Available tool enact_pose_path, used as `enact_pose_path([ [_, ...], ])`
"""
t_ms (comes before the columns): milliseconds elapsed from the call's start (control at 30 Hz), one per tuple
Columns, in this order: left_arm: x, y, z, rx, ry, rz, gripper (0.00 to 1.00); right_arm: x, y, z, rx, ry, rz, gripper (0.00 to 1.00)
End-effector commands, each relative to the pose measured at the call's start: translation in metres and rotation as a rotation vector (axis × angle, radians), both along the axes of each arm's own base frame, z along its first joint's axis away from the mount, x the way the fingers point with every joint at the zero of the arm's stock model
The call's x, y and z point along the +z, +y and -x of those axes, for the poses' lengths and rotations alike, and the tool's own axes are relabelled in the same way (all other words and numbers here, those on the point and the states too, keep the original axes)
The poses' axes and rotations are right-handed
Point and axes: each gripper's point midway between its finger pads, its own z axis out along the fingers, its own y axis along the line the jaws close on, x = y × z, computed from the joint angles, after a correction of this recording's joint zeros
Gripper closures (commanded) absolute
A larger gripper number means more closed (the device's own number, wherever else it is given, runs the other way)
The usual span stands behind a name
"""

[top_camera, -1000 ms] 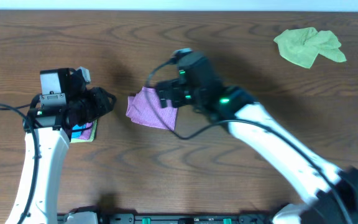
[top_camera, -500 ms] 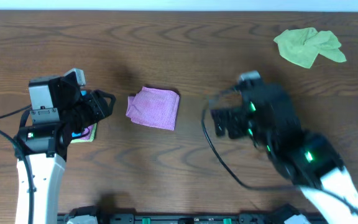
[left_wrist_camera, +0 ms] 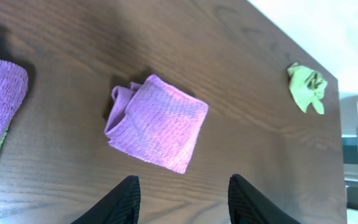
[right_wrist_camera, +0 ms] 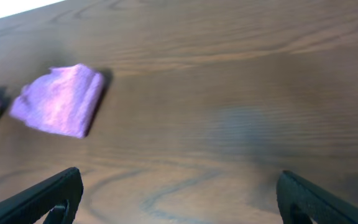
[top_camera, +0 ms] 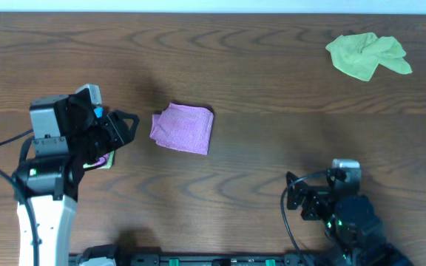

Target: Fold the cloth

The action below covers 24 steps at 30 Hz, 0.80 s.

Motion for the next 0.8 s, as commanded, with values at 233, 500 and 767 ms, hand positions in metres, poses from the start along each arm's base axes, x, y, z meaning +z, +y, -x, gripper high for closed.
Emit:
enact_pose_path([
  [233, 0.021, -0.004, 0.052, 0.069, 0.012, 0.062, 0.34, 0.002, -0.060, -0.008, -0.354, -0.096, 0.065, 0.01],
  [500, 0.017, -0.001, 0.086, 0.164, 0.084, 0.089, 0.10, 0.003, -0.066, -0.007, -0.382, -0.107, 0.081, 0.01],
  [767, -0.002, 0.000, 0.098, 0.304, 0.175, 0.203, 0.05, -0.002, -0.067, -0.005, -0.379, -0.085, 0.100, 0.01],
])
